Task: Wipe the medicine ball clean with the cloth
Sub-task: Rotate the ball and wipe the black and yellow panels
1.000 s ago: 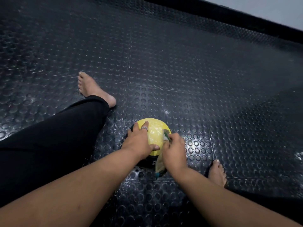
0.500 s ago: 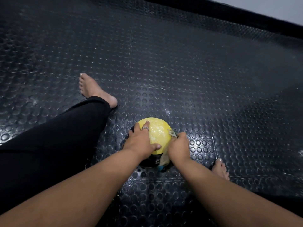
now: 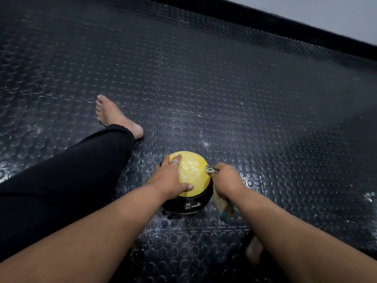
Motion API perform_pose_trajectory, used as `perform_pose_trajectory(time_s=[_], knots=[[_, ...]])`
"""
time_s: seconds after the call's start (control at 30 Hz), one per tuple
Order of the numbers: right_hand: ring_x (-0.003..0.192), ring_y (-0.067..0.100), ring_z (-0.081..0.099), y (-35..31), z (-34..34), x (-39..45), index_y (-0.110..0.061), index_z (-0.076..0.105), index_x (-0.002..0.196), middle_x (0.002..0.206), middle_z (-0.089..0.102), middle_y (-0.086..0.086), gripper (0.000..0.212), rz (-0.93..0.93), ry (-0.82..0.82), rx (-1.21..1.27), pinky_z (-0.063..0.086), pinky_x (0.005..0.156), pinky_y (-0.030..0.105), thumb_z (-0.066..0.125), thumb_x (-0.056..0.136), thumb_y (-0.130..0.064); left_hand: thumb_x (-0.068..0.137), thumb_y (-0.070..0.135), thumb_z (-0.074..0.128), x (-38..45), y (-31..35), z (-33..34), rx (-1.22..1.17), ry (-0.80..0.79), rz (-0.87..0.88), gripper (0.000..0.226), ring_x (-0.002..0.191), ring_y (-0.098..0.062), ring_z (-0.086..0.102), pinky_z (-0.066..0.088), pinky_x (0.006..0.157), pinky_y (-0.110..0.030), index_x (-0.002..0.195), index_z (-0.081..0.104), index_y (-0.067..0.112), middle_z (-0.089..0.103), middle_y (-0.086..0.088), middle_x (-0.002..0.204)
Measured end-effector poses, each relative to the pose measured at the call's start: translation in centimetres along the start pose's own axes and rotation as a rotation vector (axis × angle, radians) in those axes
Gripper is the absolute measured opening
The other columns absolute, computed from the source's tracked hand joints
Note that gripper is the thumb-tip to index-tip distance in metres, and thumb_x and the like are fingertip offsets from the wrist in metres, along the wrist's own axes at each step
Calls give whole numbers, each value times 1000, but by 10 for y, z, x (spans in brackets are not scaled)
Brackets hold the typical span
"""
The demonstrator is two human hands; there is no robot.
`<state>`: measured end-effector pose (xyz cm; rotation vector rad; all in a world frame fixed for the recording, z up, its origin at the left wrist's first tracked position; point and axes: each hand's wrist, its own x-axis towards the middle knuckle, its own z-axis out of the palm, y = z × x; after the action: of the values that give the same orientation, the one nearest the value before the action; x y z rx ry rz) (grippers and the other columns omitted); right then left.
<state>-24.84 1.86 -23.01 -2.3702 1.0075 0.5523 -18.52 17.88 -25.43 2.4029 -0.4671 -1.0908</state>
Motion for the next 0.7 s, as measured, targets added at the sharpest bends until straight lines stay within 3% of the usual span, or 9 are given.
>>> perform_pose_trajectory(time_s=[0.1, 0.2, 0.3, 0.43, 0.5, 0.57, 0.7], knots=[[80, 22, 58, 0, -20, 1, -11, 59, 118, 107, 64, 10, 27, -8, 66, 109, 39, 66, 24, 50, 93, -16, 74, 42, 81, 6, -15, -11, 36, -87, 79, 108, 150, -25, 8, 17, 121, -46, 155, 10, 35, 0, 3, 164], [81, 16, 58, 1, -13, -5, -18, 54, 125, 116, 62, 5, 33, -79, 78, 91, 38, 64, 22, 53, 92, -15, 83, 39, 75, 7, -16, -12, 5, -10, 147, 88, 151, -26, 1, 11, 122, -46, 153, 22, 34, 4, 3, 164], [100, 24, 59, 4, 2, -11, -16, 61, 116, 117, 63, 7, 27, -144, 73, 46, 43, 79, 24, 55, 90, -14, 91, 36, 66, 3, -6, -9, -32, 191, 158, 66, 146, -22, 13, 17, 120, -40, 149, 37, 25, 20, 1, 159], [83, 23, 58, 13, 6, -25, -17, 66, 94, 91, 66, 7, 13, -74, 30, 38, 39, 67, 23, 56, 87, -12, 96, 39, 56, -12, -2, -4, -6, 339, 17, 54, 133, -27, 32, 29, 110, -38, 145, 43, 20, 41, -7, 142], [79, 20, 55, 20, 11, -32, -16, 65, 93, 85, 63, 3, 12, -38, 21, 58, 37, 66, 22, 55, 88, -13, 96, 44, 56, -20, 1, -1, -58, 309, -27, 58, 134, -29, 34, 30, 110, -38, 145, 42, 18, 42, -9, 142], [80, 20, 56, 24, 12, -34, -15, 65, 101, 93, 67, 5, 16, -30, 38, 78, 37, 66, 22, 55, 89, -15, 88, 50, 64, -26, 5, 4, -90, 263, -8, 73, 137, -27, 32, 29, 112, -37, 148, 36, 17, 38, -7, 146], [90, 22, 61, 26, 8, -31, -17, 65, 115, 104, 69, 6, 26, -100, 65, 83, 42, 69, 22, 55, 92, -24, 70, 47, 83, -30, 7, 19, -107, 155, -20, 121, 149, -28, 8, 13, 120, -39, 156, 4, 13, 6, -6, 163]])
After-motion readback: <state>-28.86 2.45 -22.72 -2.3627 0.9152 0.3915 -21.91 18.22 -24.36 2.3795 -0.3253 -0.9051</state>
